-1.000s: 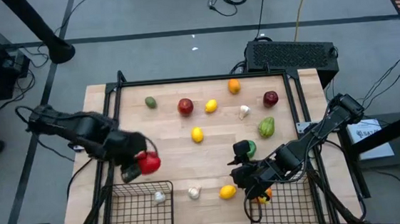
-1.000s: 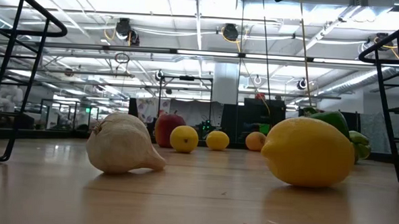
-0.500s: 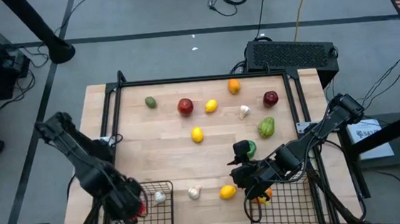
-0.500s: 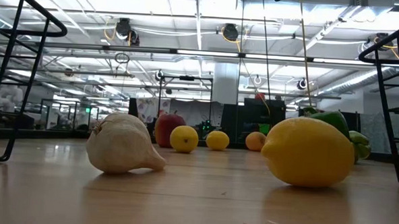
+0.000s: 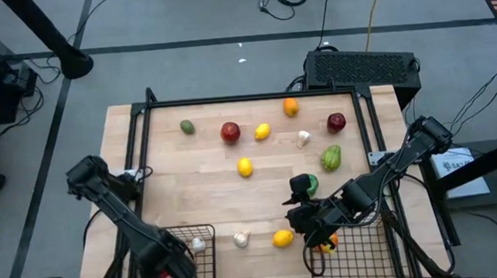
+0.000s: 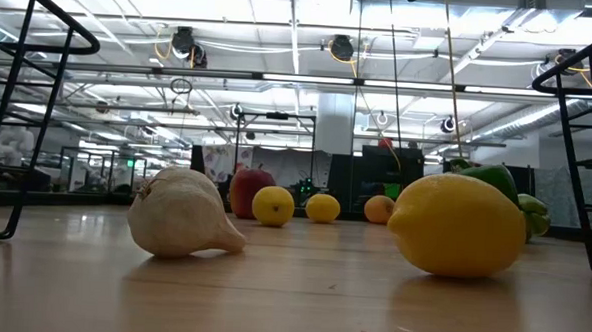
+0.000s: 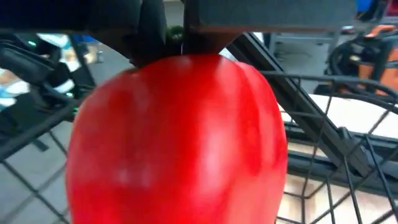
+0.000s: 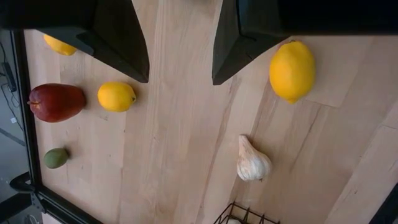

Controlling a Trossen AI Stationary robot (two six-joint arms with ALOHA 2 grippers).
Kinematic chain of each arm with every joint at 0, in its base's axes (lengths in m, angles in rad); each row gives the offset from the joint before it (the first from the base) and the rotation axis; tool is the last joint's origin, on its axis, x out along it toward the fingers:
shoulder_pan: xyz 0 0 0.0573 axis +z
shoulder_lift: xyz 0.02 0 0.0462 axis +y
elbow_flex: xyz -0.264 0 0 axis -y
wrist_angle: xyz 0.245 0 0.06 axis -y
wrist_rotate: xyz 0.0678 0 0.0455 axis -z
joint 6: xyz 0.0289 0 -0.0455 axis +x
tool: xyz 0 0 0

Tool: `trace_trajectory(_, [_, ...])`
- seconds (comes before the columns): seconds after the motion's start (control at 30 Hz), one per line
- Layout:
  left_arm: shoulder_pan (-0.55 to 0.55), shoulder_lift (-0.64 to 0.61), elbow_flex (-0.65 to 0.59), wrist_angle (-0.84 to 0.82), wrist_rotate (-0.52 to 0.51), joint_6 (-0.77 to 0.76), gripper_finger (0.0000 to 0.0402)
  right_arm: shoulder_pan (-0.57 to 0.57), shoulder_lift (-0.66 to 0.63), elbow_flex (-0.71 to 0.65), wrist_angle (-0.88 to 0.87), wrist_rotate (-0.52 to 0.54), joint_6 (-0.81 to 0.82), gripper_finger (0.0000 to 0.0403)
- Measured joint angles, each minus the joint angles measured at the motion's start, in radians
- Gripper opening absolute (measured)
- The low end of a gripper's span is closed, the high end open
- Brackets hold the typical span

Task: Sort produce into baskets
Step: Put the red bell pepper into the left black wire basket, then put the left red apple into the right black wire basket

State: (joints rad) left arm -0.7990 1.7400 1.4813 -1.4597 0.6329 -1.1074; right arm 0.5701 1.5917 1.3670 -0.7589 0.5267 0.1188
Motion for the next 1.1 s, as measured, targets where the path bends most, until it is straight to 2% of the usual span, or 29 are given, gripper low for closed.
trace_trajectory(0.33, [0.0, 0.066, -0.064, -0.01, 0.01, 0.12, 0.0057, 0.0, 0.0, 0.0, 0.0, 0.0, 0.0, 0.0168])
trace_trajectory(0.53, [0.002, 0.074, -0.107, -0.016, 0.014, 0.125, 0.0065, 0.0, 0.0, 0.0, 0.0, 0.0, 0.0, 0.0168])
trace_trajectory(0.83, [0.014, 0.071, -0.107, -0.017, 0.022, 0.118, 0.0065, 0.0, 0.0, 0.0, 0.0, 0.0, -0.001, 0.0168])
trace_trajectory(0.93, [0.029, 0.057, -0.1, -0.027, 0.021, 0.073, 0.0065, 0.0, 0.0, 0.0, 0.0, 0.0, -0.001, 0.0168])
trace_trajectory(1.0, [0.035, 0.051, -0.069, -0.045, -0.023, 0.04, 0.0065, 0.0, 0.0, 0.0, 0.0, 0.0, -0.001, 0.0168])
trace_trajectory(1.1, [0.038, 0.044, 0.005, -0.053, -0.175, -0.003, 0.0065, 0.0, 0.0, 0.0, 0.0, 0.0, -0.001, 0.0168])
